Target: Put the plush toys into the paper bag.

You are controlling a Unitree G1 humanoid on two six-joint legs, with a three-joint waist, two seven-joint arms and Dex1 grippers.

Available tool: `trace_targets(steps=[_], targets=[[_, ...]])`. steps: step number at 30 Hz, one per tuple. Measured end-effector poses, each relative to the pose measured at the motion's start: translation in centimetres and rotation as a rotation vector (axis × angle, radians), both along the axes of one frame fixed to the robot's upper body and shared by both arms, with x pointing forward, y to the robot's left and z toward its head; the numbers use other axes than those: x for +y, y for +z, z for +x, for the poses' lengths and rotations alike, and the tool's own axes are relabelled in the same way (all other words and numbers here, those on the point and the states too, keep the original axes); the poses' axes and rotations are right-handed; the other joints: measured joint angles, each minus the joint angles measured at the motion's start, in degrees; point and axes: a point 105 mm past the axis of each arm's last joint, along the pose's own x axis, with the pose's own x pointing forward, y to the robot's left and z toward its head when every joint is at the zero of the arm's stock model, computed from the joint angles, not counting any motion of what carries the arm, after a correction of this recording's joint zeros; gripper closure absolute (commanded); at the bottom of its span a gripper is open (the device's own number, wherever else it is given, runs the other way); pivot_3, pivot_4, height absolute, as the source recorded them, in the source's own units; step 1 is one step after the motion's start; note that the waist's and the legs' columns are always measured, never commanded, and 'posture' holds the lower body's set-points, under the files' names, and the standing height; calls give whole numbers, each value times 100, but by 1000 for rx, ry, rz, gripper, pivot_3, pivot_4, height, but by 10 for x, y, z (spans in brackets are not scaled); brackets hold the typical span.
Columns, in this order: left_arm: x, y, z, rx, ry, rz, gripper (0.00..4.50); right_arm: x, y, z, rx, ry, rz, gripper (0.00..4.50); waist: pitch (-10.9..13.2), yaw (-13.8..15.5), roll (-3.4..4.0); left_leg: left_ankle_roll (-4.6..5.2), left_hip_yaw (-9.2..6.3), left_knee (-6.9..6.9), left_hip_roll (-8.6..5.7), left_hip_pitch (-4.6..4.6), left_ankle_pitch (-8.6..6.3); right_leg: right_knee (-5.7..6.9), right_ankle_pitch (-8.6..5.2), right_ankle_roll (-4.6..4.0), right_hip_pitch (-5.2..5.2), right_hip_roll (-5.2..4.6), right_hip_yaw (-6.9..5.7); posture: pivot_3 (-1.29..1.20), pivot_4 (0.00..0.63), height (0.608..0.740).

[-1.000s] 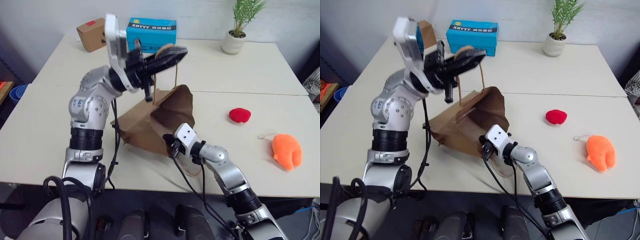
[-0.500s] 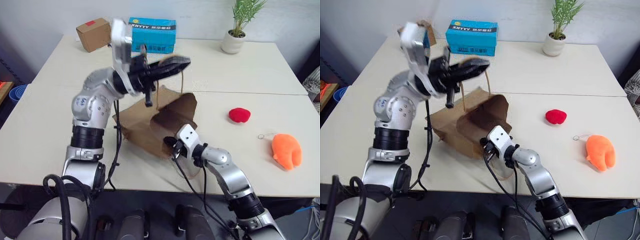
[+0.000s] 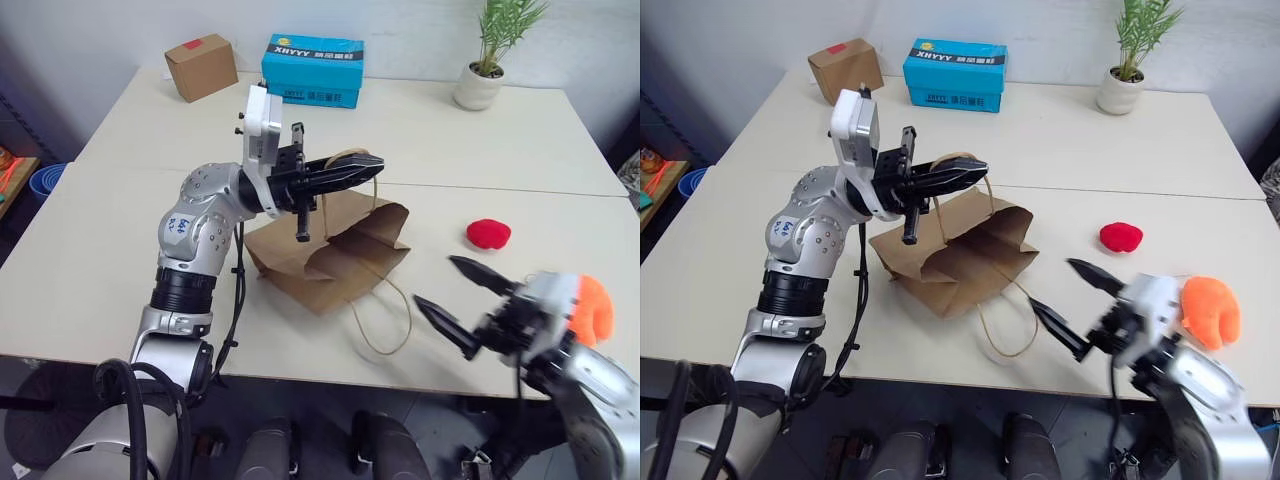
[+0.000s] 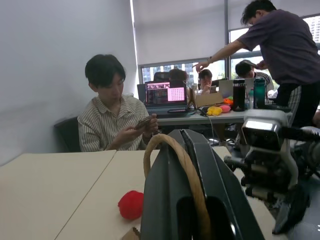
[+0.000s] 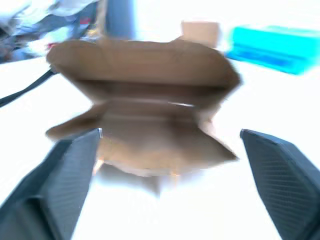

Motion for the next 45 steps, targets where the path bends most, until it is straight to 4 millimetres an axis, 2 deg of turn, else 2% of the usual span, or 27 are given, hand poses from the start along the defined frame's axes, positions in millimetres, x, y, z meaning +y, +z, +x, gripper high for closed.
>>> trace_targets(steps=[4,8,10,12,16,20,24,30,33,35,37,40,43,45], targets=[[0,-2,1,3,5,-4,4500,-79,-31,-44,97,-357,-137,70,0,-7,0,6,5,-4,-1,4,-4,-8,1,4,2,2,9,0,150,740],[-6,-2,-1,8,-7,-18,4500,-111,-58,-77,191,-495,-276,70,0,-51,1,1,22,-10,6,24,-10,-22,-2,6,4,1,31,0,150,740],[-6,-2,-3,2,-5,-19,4500,-118,-63,-81,205,-532,-286,70,0,-106,1,-7,28,-9,22,28,-14,-21,-2,5,4,-5,40,0,150,740],[-6,-1,-3,-2,-2,-20,4500,-122,-57,-70,182,-563,-271,70,-1,-168,2,-13,31,-6,31,31,-17,-19,-2,3,4,-8,44,0,150,740],[-7,-1,-3,1,3,-20,4500,-137,-34,-32,171,-557,-358,70,-2,-153,8,-19,28,-4,36,34,-18,-11,-10,-11,0,-5,43,0,150,740],[-5,-5,-1,12,33,-19,4500,-162,-35,8,321,-573,-417,70,-1,-103,8,-21,24,0,42,25,-17,4,-12,-15,0,-1,33,0,150,740],[-5,-6,-4,-1,49,-15,4500,-176,-51,30,515,-564,-427,966,-2,-14,9,-17,21,4,41,19,-15,1,-12,-15,1,1,25,0,150,740],[-2,-6,-5,-5,70,-7,4500,-176,-48,49,555,-518,-377,3012,-1,-21,6,-13,22,11,39,18,-14,-6,-6,-4,11,3,21,0,150,740],[0,-6,-4,-6,78,-4,4500,-162,-43,51,522,-421,-338,3932,-1,-41,5,-14,24,10,42,21,-14,-5,-6,-4,11,9,23,0,150,740],[0,-6,-4,-4,78,-3,4500,-137,-37,50,481,-279,-293,4456,-1,-64,6,-22,24,10,52,23,-14,-5,-6,-4,11,17,24,0,150,740],[1,-6,-4,0,75,0,4500,-97,-28,42,439,-62,-243,4483,0,-58,10,-27,22,7,53,23,-12,-2,-7,-5,9,20,24,0,150,740],[2,-8,-5,28,51,14,4500,-49,-5,32,380,153,-203,4483,0,-42,10,-27,21,9,52,22,-12,-1,-7,-5,9,15,25,0,150,740],[3,-10,-5,51,40,30,4500,-4,10,32,343,296,-205,4483,1,-29,8,-26,15,11,50,21,-13,-3,-7,-5,9,8,23,0,150,740],[4,-10,-5,54,36,34,4500,18,12,40,332,336,-200,4483,1,-30,5,-27,13,12,50,20,-13,-3,-7,-6,9,8,21,0,150,740]])
